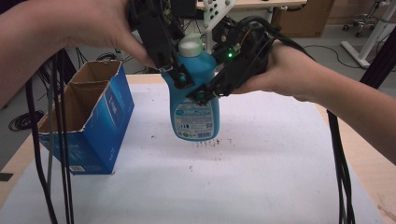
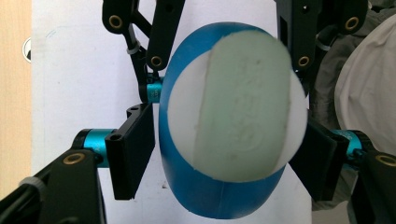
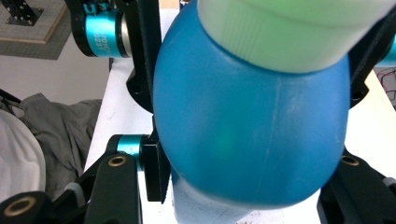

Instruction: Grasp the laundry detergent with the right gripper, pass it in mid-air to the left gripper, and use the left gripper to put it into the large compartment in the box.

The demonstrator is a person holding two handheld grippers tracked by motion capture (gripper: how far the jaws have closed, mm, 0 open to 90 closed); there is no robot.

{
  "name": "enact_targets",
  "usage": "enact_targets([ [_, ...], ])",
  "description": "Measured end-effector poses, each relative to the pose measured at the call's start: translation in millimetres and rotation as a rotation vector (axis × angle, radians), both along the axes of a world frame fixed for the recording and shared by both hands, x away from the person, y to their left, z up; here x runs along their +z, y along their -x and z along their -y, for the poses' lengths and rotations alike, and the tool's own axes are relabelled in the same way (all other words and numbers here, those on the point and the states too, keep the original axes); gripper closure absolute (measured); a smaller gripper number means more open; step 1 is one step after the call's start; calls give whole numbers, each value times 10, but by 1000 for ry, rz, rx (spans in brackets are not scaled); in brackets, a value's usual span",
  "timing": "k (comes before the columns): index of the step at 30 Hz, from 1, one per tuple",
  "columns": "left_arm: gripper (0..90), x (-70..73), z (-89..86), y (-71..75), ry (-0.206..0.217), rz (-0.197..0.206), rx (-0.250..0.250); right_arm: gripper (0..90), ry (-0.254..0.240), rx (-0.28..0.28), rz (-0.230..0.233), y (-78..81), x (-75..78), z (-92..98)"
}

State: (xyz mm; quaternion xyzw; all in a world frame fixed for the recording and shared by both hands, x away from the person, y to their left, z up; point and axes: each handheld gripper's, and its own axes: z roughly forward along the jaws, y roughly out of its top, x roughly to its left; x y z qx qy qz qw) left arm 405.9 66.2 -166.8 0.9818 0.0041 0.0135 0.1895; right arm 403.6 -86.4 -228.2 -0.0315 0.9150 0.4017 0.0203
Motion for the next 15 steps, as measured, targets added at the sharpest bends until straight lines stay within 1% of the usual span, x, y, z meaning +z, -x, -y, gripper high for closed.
enact_targets([
  [4,289,-5,5,0,-1,-1,3,454,2,-2,-1,3,-4,-7],
  [6,312,-2,6,5,-2,3,1,454,2,-3,-3,7,-4,-10],
  [7,312,-3,8,11,3,1,6,454,5,-4,-3,9,-3,-12],
  [12,314,-3,14,16,1,1,4,454,13,-11,-10,22,-1,-10],
  [13,315,-2,15,16,-3,3,3,454,6,-7,-5,18,-1,-13],
  [15,323,-2,19,17,-4,1,3,454,8,-12,-5,24,4,-10],
])
